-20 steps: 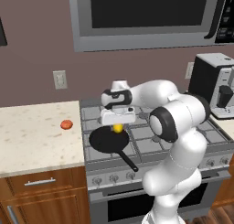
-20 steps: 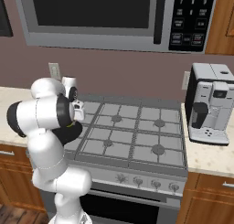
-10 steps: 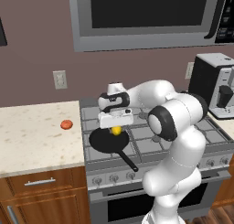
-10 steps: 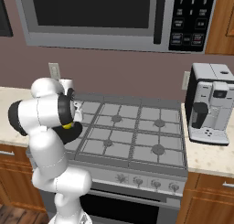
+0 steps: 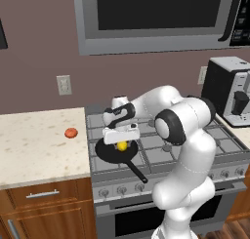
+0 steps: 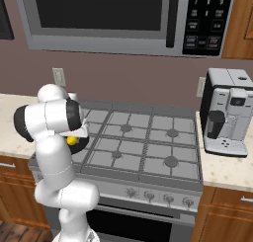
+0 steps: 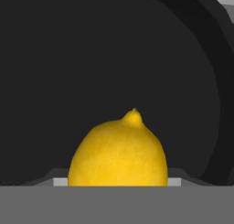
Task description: Put the squash and lemon in the pan. Then turn on the front left burner and set the heat to medium.
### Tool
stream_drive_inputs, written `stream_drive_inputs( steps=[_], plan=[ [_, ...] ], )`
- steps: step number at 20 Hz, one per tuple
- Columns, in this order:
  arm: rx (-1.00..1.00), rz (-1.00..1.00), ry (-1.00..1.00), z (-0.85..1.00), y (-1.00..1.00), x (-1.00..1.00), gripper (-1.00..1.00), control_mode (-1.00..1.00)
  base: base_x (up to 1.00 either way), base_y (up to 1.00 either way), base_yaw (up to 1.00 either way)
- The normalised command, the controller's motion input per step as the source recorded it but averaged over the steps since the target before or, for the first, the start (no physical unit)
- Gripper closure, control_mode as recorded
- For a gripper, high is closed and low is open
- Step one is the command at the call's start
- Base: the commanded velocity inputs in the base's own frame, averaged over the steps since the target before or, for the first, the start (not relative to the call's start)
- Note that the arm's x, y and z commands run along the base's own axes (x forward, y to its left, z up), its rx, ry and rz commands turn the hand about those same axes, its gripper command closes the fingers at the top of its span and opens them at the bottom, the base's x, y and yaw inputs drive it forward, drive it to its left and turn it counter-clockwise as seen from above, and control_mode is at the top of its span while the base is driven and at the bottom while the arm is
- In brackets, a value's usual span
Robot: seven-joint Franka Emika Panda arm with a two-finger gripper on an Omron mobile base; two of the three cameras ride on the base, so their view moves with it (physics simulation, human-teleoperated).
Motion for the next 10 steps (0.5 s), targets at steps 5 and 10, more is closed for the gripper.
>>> stream_drive_inputs(
  steps=[5, 10],
  plan=[
    [0.00, 0.00, 0.00, 0.00, 0.00, 0.00, -1.00, -1.00, 0.00, 0.00, 0.00],
    [0.00, 0.00, 0.00, 0.00, 0.00, 0.00, -1.00, -1.00, 0.00, 0.00, 0.00]
  ],
)
